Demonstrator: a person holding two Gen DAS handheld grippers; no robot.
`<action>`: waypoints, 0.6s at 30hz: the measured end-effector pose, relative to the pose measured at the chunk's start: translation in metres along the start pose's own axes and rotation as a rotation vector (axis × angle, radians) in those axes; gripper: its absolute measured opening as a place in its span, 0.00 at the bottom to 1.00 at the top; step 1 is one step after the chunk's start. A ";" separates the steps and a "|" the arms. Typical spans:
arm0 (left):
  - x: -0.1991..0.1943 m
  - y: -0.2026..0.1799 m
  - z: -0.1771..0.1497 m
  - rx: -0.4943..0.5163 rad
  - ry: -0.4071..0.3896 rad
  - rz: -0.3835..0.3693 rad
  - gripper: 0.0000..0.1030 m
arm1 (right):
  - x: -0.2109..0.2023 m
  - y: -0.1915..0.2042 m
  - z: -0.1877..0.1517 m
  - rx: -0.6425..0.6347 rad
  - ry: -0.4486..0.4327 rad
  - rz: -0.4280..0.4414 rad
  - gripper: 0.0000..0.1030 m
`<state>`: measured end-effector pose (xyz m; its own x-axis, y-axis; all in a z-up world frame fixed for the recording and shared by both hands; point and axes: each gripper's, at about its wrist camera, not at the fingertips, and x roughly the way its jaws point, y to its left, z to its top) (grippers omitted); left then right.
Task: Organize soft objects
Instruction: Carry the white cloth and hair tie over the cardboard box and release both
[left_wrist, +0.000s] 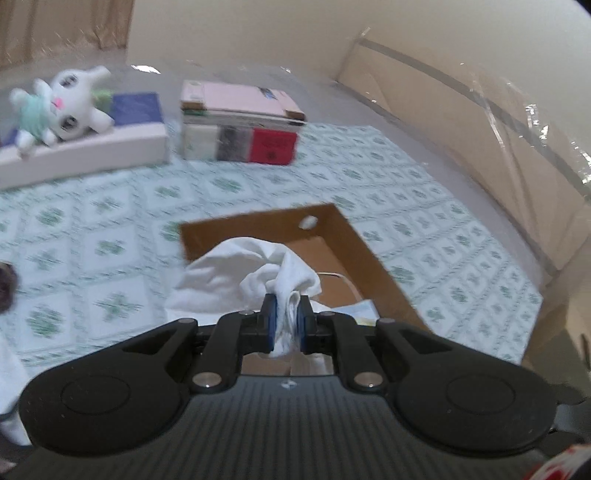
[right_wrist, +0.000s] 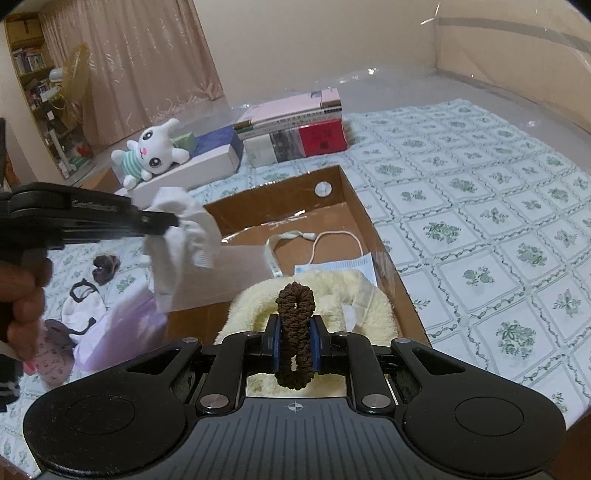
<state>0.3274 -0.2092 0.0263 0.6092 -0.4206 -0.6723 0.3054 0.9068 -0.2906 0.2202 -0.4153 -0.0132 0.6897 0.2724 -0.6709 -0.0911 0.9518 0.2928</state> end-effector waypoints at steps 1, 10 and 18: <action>0.005 -0.003 0.000 0.000 0.005 -0.016 0.10 | 0.003 -0.001 0.000 0.003 0.003 0.000 0.16; 0.027 -0.021 0.003 0.063 0.014 -0.049 0.13 | 0.015 -0.005 0.002 0.003 0.013 0.009 0.16; -0.001 0.007 -0.005 0.052 -0.022 0.038 0.30 | 0.018 -0.002 0.014 -0.011 -0.010 0.019 0.16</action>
<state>0.3252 -0.2026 0.0212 0.6370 -0.3869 -0.6667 0.3187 0.9197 -0.2291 0.2435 -0.4141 -0.0163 0.6948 0.2891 -0.6585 -0.1119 0.9479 0.2981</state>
